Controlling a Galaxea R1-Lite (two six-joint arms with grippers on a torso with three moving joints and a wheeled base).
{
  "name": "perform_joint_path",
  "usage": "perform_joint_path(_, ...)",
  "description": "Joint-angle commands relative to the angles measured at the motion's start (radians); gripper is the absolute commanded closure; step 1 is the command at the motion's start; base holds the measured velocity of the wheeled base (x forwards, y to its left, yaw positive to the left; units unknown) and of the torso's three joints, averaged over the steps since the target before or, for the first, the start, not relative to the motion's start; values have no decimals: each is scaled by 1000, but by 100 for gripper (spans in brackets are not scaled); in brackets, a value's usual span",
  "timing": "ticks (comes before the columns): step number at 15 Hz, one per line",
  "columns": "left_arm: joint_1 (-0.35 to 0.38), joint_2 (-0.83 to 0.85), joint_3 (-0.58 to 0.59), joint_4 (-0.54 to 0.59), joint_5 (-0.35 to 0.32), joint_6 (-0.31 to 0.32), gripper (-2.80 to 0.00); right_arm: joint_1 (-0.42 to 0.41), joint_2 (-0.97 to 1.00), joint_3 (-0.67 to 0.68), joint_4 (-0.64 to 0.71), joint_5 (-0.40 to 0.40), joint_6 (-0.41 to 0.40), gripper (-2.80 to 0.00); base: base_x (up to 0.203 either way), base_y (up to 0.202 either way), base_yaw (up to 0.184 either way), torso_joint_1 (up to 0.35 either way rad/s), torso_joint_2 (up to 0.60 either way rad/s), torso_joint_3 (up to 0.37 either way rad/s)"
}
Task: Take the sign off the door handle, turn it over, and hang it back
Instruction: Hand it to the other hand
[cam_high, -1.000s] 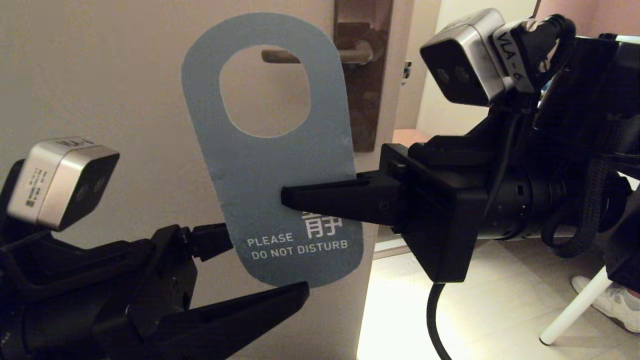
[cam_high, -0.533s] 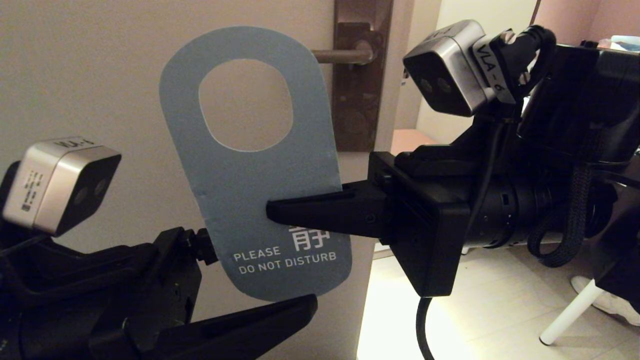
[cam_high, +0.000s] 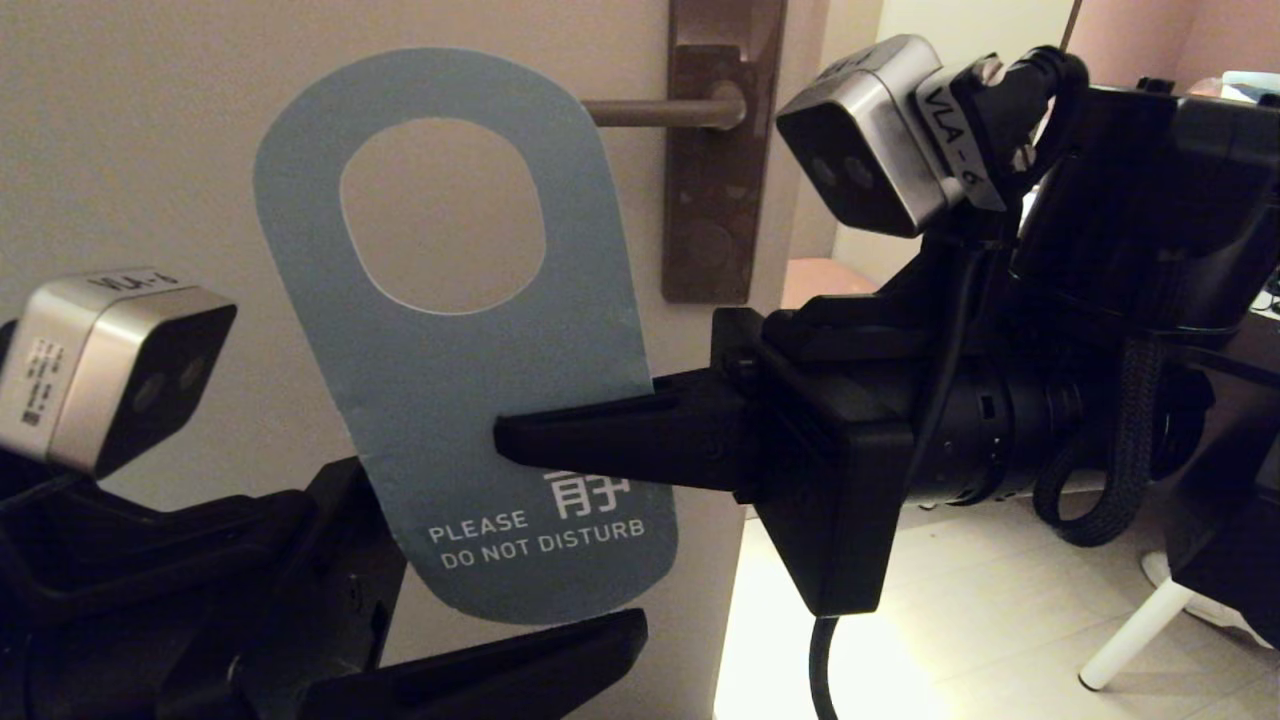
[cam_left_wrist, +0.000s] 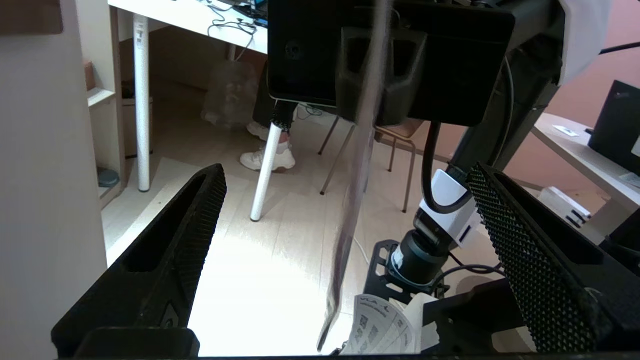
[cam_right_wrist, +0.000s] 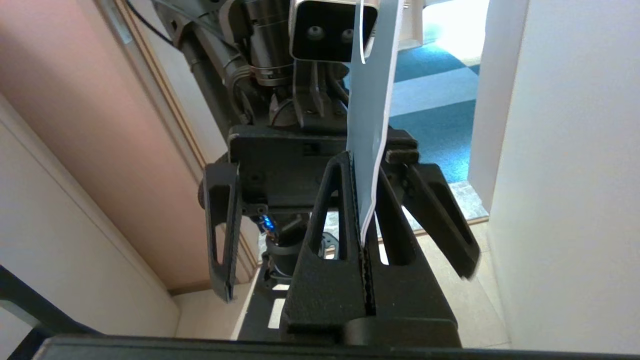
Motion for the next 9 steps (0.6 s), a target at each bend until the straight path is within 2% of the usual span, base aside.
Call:
perform_joint_path(1, -10, -4, 5, -4, -2, -1, -280, 4, 5, -3, -4, 4, 2, 0, 0, 0, 0, 0, 0, 0)
perform_joint_path(4, -10, -6, 7, -5, -2, 2, -280, 4, 6, -3, -3, 3, 0, 0, 0, 0, 0, 0, 0, 0)
perform_joint_path(5, -10, -6, 7, -5, -2, 2, -30, 3, 5, -1, -3, 4, 0, 0, 0, 0, 0, 0, 0, 0)
perform_joint_path(6, -10, -6, 7, -5, -2, 2, 0, 4, 5, -1, -3, 3, 0, 0, 0, 0, 0, 0, 0, 0)
perform_joint_path(9, -9, -7, 6, -5, 1, 0, 0, 4, 4, 5, -3, 3, -1, 0, 0, 0, 0, 0, 0, 0)
